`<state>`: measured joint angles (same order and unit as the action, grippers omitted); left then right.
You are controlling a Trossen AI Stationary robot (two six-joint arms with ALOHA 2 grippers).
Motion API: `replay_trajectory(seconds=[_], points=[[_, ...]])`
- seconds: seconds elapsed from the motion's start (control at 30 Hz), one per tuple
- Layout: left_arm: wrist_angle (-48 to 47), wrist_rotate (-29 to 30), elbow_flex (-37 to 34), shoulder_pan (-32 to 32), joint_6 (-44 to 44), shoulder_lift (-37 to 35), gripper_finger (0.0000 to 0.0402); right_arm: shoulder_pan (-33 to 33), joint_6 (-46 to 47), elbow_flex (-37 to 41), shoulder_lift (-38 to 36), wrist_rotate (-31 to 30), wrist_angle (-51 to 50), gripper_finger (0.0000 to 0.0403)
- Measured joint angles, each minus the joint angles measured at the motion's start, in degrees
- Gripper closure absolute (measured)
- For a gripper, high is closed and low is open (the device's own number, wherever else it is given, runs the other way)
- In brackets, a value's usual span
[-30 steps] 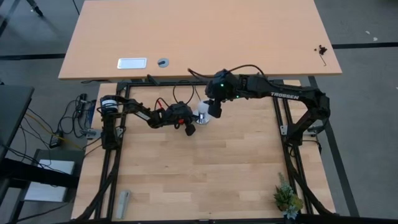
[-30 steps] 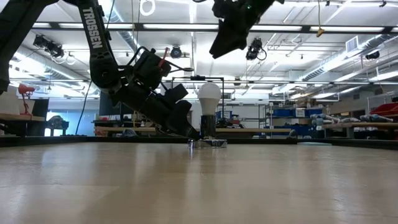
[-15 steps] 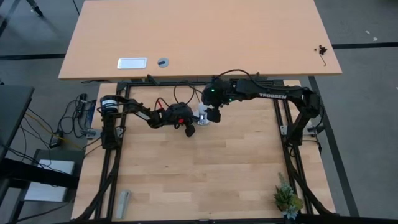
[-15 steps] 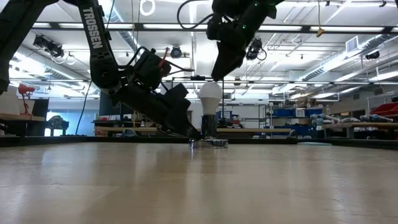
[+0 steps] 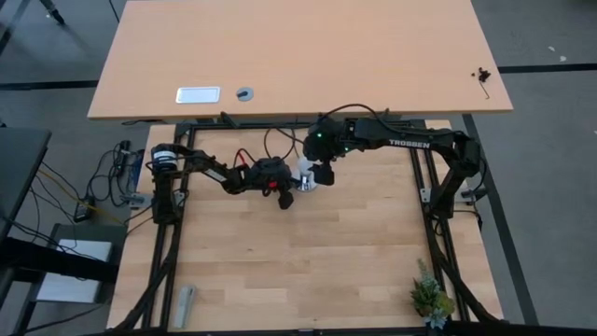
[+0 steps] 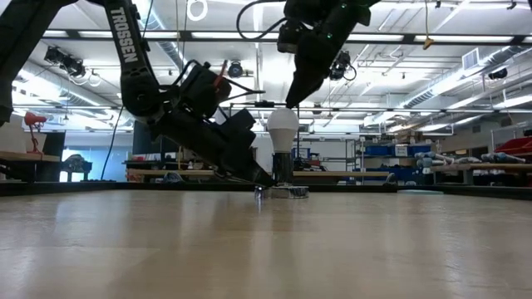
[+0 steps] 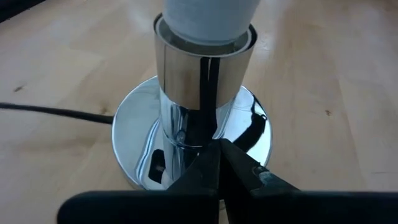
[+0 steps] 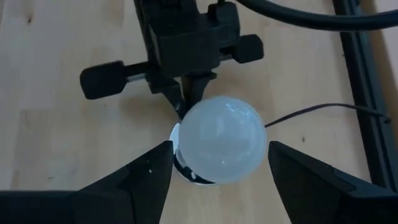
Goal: Screw lightbulb
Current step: Insert the lightbulb into the lamp
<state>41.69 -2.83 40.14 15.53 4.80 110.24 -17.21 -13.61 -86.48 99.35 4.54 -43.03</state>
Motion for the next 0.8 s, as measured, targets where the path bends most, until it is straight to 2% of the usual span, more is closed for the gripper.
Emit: replay_trajectory(seconds=[0.2,0.43,0.8], points=[[1.1,-0.5,0.1,0.0,0.0,0.8,0.0392,0.0,0.0,0.0,0.0,0.0,0.4,0.0133],[3.0,-2.4,3.0,-1.0,0.6,5.0,0.0392,0.2,0.0,0.0,1.6,0.3,-0.5,0.0133],[2.8,-2.6,3.5,-1.1,1.2,5.3,0.0392,0.2,0.0,-0.1,1.8,0.3,-2.1,0.0144]])
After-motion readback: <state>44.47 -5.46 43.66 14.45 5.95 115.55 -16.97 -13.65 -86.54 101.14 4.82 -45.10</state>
